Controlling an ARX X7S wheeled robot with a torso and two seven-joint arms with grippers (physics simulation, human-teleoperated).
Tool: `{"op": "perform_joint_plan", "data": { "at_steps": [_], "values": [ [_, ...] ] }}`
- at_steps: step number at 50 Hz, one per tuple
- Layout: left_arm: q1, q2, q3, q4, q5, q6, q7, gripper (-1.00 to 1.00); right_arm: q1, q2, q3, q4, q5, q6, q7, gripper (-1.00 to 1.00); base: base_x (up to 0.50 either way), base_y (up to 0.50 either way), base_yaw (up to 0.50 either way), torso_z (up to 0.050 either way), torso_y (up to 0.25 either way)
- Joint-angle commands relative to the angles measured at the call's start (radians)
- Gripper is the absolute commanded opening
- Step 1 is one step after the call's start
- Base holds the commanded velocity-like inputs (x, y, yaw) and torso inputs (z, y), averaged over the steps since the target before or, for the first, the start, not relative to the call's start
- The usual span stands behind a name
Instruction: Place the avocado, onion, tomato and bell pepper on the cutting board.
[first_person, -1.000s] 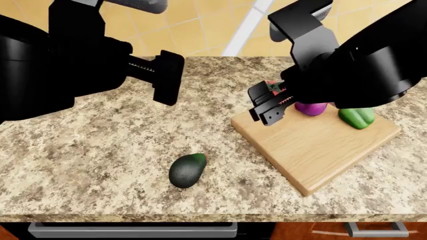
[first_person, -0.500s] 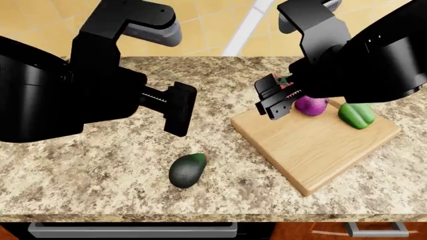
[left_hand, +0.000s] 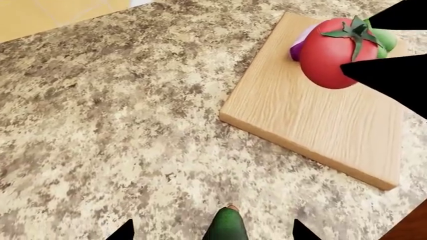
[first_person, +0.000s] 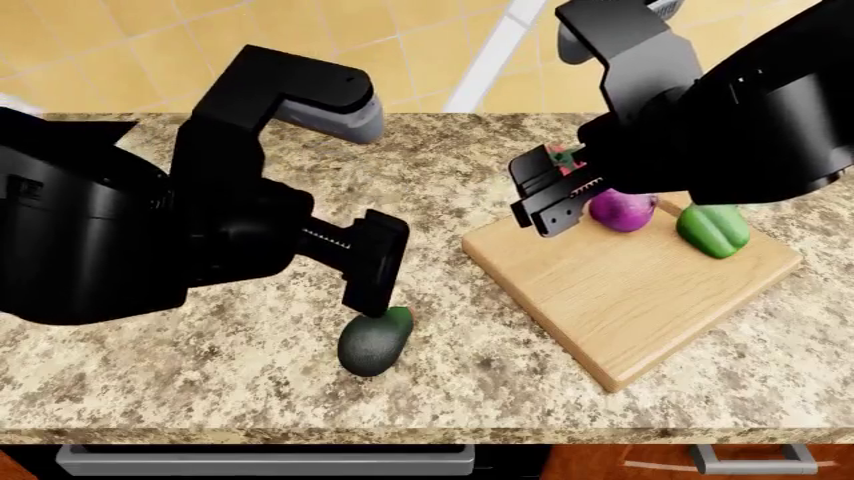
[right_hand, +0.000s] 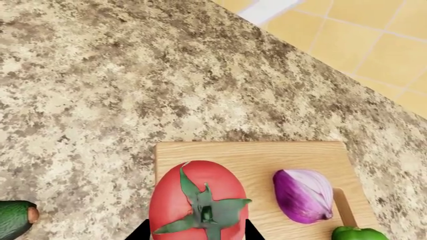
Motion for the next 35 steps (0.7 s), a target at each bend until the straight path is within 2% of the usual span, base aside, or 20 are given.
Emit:
{"op": "perform_joint_plan", "data": {
  "at_steps": [1, 35],
  "values": [
    [0.039, -0.002, 0.005, 0.003, 0.036, -0.008, 0.033, 1.00, -0.003, 0.000, 0.003, -0.004, -0.021, -0.003, -0.013, -1.00, 0.00, 0.00, 0.00, 0.000, 0.000],
    [0.129, -0.032, 0.032, 0.055, 0.064, 0.001, 0.056, 1.00, -0.020, -0.004, -0.008, -0.010, -0.029, -0.019, -0.021, -1.00, 0.00, 0.00, 0.00, 0.000, 0.000]
  ]
}}
